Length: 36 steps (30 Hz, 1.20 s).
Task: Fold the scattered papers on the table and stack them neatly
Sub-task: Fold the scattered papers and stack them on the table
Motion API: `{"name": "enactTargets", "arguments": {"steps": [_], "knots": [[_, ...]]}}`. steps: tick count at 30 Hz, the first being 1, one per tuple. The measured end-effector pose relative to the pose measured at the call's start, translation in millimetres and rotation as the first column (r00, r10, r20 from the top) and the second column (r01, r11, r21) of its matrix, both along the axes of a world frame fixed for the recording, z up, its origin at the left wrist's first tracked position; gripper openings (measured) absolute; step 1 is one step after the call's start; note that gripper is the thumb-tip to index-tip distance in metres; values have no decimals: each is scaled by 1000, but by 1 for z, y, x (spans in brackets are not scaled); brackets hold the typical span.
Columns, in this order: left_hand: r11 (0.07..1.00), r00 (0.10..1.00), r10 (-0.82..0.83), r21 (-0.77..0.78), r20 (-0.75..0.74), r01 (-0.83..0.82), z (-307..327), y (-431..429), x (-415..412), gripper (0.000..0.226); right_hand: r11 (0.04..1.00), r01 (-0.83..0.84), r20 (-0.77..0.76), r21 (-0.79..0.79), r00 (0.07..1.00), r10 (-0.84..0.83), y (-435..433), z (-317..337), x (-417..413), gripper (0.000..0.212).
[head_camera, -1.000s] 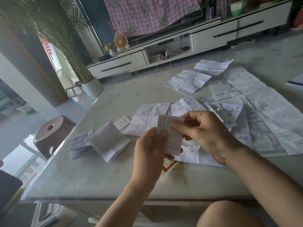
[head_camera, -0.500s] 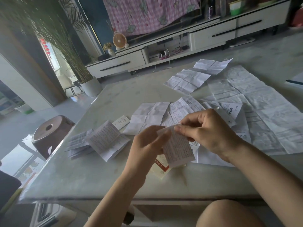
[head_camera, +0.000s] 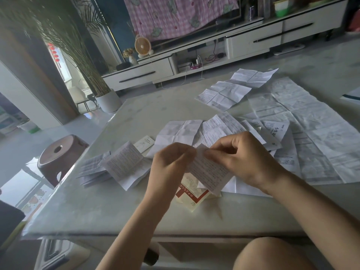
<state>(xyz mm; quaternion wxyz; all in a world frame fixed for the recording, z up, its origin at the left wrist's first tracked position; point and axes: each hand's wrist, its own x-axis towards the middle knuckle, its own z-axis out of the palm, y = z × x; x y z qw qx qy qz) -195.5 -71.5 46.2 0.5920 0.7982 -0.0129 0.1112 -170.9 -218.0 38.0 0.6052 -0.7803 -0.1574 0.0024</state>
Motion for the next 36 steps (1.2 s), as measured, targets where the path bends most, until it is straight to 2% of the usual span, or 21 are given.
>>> {"name": "enactTargets", "arguments": {"steps": [2, 4, 6, 8, 11, 13, 15, 17, 20, 23, 25, 27, 31, 34, 36], "knots": [[982, 997, -57, 183, 56, 46, 4, 1, 4, 24, 999, -3, 39, -38, 999, 4, 1, -2, -2, 11], [967, 996, -34, 253, 86, 11, 2, 0, 8, 25, 1000, 6, 60, -21, 998, -5, 4, -2, -3, 10], [975, 991, -24, 221, 133, -6, 1, 0, 9, 19, 999, -18, 29, 45, 999, 17, 6, -2, -4, 11], [986, 985, -15, 164, 171, -14, 1, 2, 9, 13, 987, -103, -76, 125, 991, 113, 3, 0, -4, 13], [991, 983, -19, 131, 184, -5, 2, 9, 8, 15, 968, -185, -163, 171, 963, 213, -3, 0, -5, 16], [991, 981, -10, 134, 196, -17, 3, 9, 7, 17, 977, -122, -112, 174, 983, 143, 2, -3, -6, 13], [991, 978, 29, 120, 206, -55, 3, 8, 7, 18, 994, -23, 12, 110, 1000, 22, 10, -9, -9, 13], [992, 978, 66, 92, 199, -85, 2, 11, 9, 18, 999, 6, 88, 44, 996, -9, 14, -13, -12, 17], [997, 982, 68, 10, 177, -71, 3, 23, 9, 25, 997, -72, -2, 38, 997, 72, 8, -8, -13, 23], [1000, 985, 28, -15, 173, -26, 2, 30, 5, 29, 996, -88, 26, 13, 996, 88, 10, -6, -14, 30], [999, 984, 30, -26, 175, -26, 1, 34, 4, 29, 996, -89, 41, -1, 995, 89, 15, -9, -16, 28], [999, 984, 32, -38, 177, -26, 0, 38, 3, 28, 991, -127, -14, 36, 992, 128, 17, -7, -18, 23], [997, 994, 13, -76, 108, -4, -5, 48, -2, 40, 976, -190, -106, 111, 974, 201, 17, -2, -20, 18], [993, 999, -39, -112, -15, 37, -10, 63, -8, 22, 994, -111, -32, -6, 993, 111, 29, -8, -20, 24], [984, 990, -98, -155, -97, 82, -14, 71, -10, 16, 998, -56, -25, 12, 998, 57, 32, -9, -18, 27]]}}
